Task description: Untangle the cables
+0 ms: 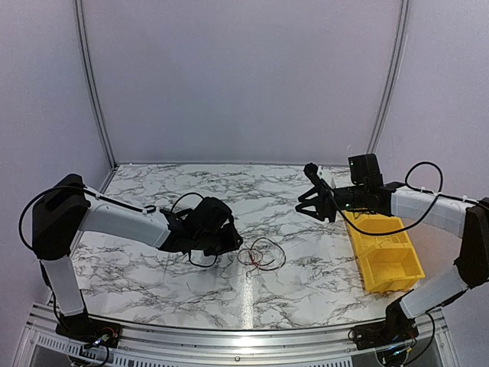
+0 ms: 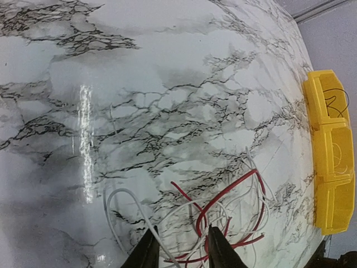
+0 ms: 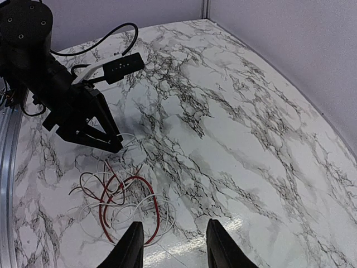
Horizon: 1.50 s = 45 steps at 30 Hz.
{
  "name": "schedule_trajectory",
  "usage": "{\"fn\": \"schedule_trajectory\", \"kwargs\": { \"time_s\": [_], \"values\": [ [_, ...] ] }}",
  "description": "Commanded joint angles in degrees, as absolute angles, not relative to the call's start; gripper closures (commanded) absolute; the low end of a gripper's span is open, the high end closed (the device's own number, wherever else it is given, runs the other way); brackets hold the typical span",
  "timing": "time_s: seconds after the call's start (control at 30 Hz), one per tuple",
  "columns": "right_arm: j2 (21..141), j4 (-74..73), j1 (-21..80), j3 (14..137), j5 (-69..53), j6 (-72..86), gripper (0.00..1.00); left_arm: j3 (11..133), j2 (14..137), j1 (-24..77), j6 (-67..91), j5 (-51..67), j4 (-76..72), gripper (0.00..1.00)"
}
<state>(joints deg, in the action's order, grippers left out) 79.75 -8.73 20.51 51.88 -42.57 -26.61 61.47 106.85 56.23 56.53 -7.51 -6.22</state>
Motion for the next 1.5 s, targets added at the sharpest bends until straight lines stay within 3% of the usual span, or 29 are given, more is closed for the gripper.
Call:
{"fn": "schedule_trajectory", "kwargs": {
  "time_s": [0.0, 0.13, 0.3, 0.47, 0.8, 0.87, 1.1, 1.3, 1.37, 1.47],
  "values": [
    [79.40, -8.03, 20.81, 53.26, -43.44, -27.59, 0.61, 64.06, 107.91, 55.72, 52.89, -6.96, -10.11, 0.75],
    [79.71, -8.66, 20.82, 53.46, -43.86, -28.08, 0.61, 64.77, 104.90, 55.72, 46.73, -8.21, -10.99, 0.99],
    [79.80, -8.06, 21.13, 53.66, -46.94, -25.94, 0.54, 62.58, 98.55, 56.45, 36.67, -3.64, -14.38, 1.00],
    [80.00, -11.05, 25.25, 57.27, -47.80, -26.54, 0.36, 61.20, 93.34, 58.16, 25.79, 9.41, -16.03, 1.00],
    [84.42, -20.52, 36.92, 66.51, -42.28, -36.07, 0.34, 60.29, 88.50, 58.80, 22.82, 18.34, -16.08, 1.00],
    [84.55, -19.73, 37.56, 66.30, -42.50, -36.28, 0.37, 60.44, 88.35, 58.80, 22.85, 18.71, -16.05, 1.00],
    [84.95, -18.70, 38.05, 64.58, -45.61, -36.71, 0.65, 59.65, 87.76, 58.89, 22.95, 17.79, -16.07, 1.00],
    [84.66, -17.18, 38.03, 62.40, -45.42, -35.36, 1.00, 58.79, 87.75, 58.95, 22.09, 13.32, -16.13, 0.99],
    [84.32, -16.22, 37.87, 61.92, -43.70, -33.95, 1.00, 58.48, 88.28, 59.16, 21.89, 8.70, -16.49, 0.80],
    [83.94, -14.86, 37.57, 61.19, -43.72, -31.86, 1.00, 58.13, 90.17, 60.51, 21.64, -4.04, -18.06, 0.67]
  ]
}}
